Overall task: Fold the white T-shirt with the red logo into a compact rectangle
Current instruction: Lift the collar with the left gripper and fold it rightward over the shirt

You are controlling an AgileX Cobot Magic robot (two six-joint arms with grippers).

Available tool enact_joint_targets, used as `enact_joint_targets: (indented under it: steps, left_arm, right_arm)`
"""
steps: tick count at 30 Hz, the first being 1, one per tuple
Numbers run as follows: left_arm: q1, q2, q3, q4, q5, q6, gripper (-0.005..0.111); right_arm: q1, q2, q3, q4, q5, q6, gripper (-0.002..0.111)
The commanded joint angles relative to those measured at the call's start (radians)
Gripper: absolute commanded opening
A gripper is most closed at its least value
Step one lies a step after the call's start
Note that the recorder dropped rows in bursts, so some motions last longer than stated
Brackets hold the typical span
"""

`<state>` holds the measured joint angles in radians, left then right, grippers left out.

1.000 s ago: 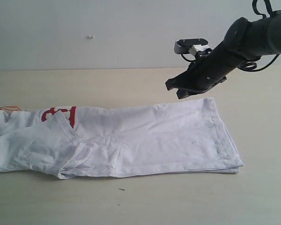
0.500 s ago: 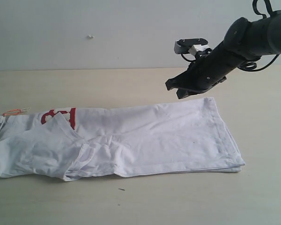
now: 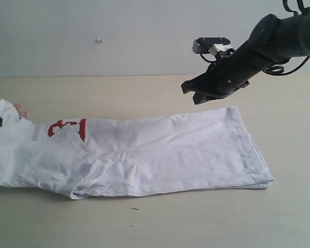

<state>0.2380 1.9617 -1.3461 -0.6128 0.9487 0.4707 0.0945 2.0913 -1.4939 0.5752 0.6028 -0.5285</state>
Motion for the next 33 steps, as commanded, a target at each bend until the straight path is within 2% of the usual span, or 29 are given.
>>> enact_joint_targets:
  steps: [1, 7, 11, 15, 18, 20, 22, 24, 27, 28, 30, 33]
  left_arm:
    - [-0.131, -0.053, -0.065, -0.022, 0.048, -0.081, 0.0]
    - [-0.369, -0.066, -0.158, -0.06, 0.01, -0.179, 0.0]
    - [-0.542, -0.066, -0.193, -0.097, -0.1, -0.213, 0.0]
    - [-0.702, -0.057, -0.22, -0.135, -0.281, -0.222, 0.0]
    - [-0.789, 0.003, -0.254, -0.133, -0.308, -0.216, 0.0]
    - [-0.833, 0.059, -0.277, -0.125, -0.308, -0.199, 0.0]
    - [-0.868, 0.118, -0.302, -0.125, -0.308, -0.194, 0.006]
    - [-0.89, 0.177, -0.329, -0.125, -0.308, -0.191, 0.022]
    - [-0.927, 0.231, -0.361, -0.14, -0.301, -0.185, 0.057]
    - [-0.942, 0.24, -0.373, -0.14, -0.291, -0.169, 0.064]
    - [-0.965, 0.245, -0.397, -0.114, -0.262, -0.143, 0.066]
    - [-0.976, 0.233, -0.431, -0.025, -0.251, -0.182, 0.06]
  right_arm:
    - [-0.026, -0.092, 0.001, 0.054, -0.012, -0.009, 0.01]
    - [-0.096, -0.232, 0.001, 0.054, 0.042, 0.018, 0.035]
    - [-0.13, -0.307, 0.001, 0.054, 0.066, 0.043, 0.037]
    - [-0.132, -0.363, 0.001, 0.054, 0.108, 0.043, 0.037]
    - [-0.132, -0.392, 0.001, 0.054, 0.133, 0.043, 0.037]
    - [-0.132, -0.403, 0.001, 0.054, 0.149, 0.048, 0.037]
    - [-0.132, -0.408, 0.001, 0.054, 0.177, 0.051, 0.037]
    - [-0.132, -0.408, 0.001, 0.054, 0.199, 0.051, 0.037]
    - [-0.132, -0.408, 0.001, 0.054, 0.205, 0.051, 0.037]
    - [-0.132, -0.408, 0.001, 0.054, 0.205, 0.051, 0.037]
    - [-0.132, -0.408, 0.001, 0.052, 0.205, 0.051, 0.037]
    - [-0.132, -0.408, 0.001, 0.026, 0.215, 0.058, 0.037]
